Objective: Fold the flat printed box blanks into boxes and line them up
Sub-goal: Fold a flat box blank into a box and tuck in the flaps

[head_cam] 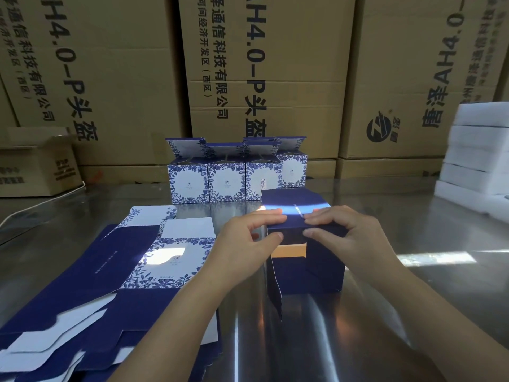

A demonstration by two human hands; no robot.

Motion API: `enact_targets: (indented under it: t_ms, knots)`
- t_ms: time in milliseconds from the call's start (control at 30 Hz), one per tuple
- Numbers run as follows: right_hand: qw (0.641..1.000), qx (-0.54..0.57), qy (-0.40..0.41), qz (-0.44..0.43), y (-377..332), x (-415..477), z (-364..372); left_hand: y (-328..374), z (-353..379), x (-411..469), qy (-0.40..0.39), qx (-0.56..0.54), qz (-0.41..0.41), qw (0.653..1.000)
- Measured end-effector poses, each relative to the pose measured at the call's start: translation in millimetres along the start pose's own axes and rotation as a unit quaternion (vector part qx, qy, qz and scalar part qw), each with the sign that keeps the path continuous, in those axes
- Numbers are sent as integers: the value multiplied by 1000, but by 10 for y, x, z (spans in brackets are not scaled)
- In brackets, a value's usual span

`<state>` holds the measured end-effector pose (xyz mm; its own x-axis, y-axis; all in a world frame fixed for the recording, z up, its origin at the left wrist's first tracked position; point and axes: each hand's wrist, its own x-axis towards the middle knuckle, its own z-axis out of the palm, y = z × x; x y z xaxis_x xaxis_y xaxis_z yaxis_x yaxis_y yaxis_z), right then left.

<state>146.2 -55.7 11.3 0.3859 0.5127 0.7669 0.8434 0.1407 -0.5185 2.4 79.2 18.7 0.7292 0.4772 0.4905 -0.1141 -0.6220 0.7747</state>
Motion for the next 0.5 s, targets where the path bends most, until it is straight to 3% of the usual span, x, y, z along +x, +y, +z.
enact_targets:
  t_ms: [267, 500]
  knots:
    - [999, -38, -29, -11, -53, -11, -44, 6, 2, -4, 0, -2, -3, 1000]
    - [970, -201, 4, -138, -105, -33, 37, 43, 53, -38, -2, -6, 5, 1000]
